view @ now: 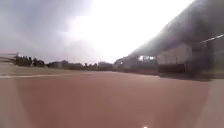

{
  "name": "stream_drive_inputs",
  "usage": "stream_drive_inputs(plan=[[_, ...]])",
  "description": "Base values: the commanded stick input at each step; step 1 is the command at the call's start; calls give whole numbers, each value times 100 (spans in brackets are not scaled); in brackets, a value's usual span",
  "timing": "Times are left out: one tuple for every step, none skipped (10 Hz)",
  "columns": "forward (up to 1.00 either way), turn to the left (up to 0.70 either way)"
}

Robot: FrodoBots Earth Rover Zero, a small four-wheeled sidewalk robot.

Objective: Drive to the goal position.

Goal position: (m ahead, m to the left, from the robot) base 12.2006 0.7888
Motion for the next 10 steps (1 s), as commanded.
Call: stream_drive_inputs(plan=[[70,0],[70,0],[70,0],[70,0],[70,0],[70,0],[70,0],[70,-1],[70,-18],[70,-34]])
